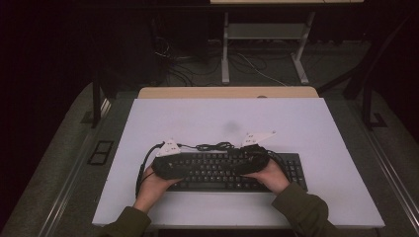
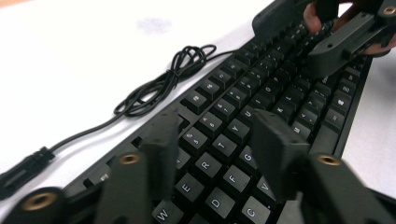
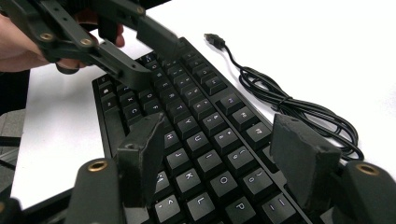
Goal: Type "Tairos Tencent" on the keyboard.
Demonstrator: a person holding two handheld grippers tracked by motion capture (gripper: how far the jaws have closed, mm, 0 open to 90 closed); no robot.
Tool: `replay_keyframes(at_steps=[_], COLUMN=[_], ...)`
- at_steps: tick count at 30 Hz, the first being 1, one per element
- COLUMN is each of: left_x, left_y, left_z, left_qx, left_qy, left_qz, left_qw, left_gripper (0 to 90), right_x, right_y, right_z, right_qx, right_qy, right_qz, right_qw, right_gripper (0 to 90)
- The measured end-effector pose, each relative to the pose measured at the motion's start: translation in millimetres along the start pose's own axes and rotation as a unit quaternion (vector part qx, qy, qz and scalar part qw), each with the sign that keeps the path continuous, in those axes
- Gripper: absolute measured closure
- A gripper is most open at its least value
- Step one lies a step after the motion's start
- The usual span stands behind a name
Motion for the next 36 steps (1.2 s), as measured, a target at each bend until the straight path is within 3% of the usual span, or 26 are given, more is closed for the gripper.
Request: replay_keyframes(at_steps=[10, 20, 23, 36], left_x=[0.9, 1.7, 2.8, 2.1], left_y=[9.0, 11.9, 12.2, 15.5], left_z=[-1.5, 3.2, 4.9, 8.1], left_qx=[0.027, 0.051, 0.052, 0.061], left_qy=[-0.001, -0.002, -0.010, -0.007], left_qz=[0.008, 0.003, 0.001, 0.005], left_qw=[0.9996, 0.9987, 0.9986, 0.9981], left_gripper=[88.2, 89.1, 89.1, 89.1], right_x=[2.0, 1.1, 1.8, 1.9], right_y=[-1.0, -2.4, -2.2, -0.8], right_z=[-1.2, -1.2, -2.1, -1.4], right_qx=[-0.002, -0.004, -0.004, -0.002], right_qy=[-0.001, -0.001, -0.002, -0.002], right_qz=[-0.001, -0.001, -0.002, -0.002], right_qw=[1.0000, 1.0000, 1.0000, 1.0000], right_gripper=[34.9, 34.9, 34.9, 34.9])
Point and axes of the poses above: each handheld gripper's, and its own axes: y roughly forward along the jaws, z roughly out of its underside, x roughly to its left, the point moved 8 cm from there along y, roughly forward along the jaws, and after that the axes turned 8 degrees about x, right-handed, at the moved point
